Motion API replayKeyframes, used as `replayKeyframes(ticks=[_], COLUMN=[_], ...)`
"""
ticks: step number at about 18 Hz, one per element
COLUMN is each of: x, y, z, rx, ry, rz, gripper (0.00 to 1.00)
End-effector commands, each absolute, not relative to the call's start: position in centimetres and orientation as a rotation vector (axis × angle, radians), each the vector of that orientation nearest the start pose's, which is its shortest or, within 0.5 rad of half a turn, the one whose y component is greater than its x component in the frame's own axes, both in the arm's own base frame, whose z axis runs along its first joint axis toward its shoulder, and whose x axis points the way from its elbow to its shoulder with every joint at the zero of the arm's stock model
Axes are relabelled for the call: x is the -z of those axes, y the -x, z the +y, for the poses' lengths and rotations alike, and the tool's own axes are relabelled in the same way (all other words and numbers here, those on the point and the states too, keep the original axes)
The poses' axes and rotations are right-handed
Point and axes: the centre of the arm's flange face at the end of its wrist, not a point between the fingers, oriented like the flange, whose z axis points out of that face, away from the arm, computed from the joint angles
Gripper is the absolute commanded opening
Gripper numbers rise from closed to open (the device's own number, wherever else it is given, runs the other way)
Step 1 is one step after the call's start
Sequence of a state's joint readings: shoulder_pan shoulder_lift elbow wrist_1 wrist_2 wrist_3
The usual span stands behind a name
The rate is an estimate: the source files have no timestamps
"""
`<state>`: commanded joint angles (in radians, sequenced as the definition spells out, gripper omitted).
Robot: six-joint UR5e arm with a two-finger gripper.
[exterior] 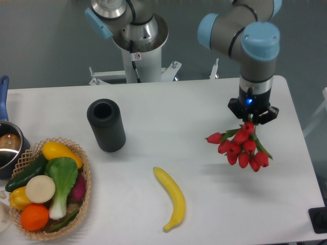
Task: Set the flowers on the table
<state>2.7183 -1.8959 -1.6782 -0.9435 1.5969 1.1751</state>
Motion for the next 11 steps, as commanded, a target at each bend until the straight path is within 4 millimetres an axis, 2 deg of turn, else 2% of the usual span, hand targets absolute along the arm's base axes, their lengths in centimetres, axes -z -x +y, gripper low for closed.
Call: replayKeyframes(ticks=[2,7,8,9,11], x=[-31.2,-30.4,-30.3,-30.2,-29.8], y=[50.3,50.3,50.3,50.4,50.3], z=[37.6,38.2,38.4,38.3,38.3], rx=[-0.305,-0.299,-0.296,-0.289,-0.277], ry=[3.069,3.068,3.068,3.07,3.072], rz=[0.024,0.036,0.043,0.046,0.046], gripper=[0.02,0.08,0.13,0.23,0.52])
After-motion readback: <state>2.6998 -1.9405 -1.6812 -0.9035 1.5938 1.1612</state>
